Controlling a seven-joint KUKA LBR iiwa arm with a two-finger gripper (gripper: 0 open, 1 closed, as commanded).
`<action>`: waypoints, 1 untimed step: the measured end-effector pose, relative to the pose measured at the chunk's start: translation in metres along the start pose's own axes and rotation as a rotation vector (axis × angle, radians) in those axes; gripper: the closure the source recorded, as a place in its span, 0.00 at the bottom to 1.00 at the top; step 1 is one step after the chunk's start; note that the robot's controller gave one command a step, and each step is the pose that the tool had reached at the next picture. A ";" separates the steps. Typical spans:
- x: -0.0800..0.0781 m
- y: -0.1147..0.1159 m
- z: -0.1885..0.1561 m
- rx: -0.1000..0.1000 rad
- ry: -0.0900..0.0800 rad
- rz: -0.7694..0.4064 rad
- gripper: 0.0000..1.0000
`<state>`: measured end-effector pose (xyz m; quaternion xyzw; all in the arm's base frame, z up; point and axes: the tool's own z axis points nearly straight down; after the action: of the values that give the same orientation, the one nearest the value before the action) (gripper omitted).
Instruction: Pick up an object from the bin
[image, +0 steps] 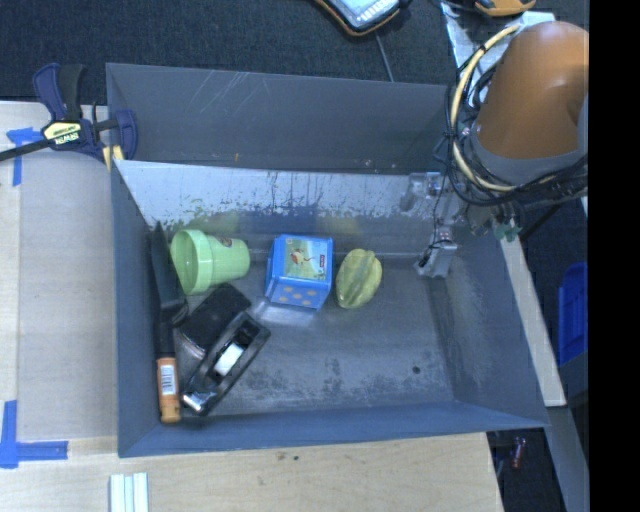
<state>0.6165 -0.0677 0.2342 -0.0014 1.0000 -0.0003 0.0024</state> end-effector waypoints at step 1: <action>0.000 0.000 0.000 0.000 0.000 0.000 0.00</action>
Offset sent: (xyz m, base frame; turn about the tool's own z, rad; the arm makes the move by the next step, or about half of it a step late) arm -0.0029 -0.0025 -0.0703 0.0695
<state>0.6165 -0.0677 0.2342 -0.0014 1.0000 -0.0003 0.0024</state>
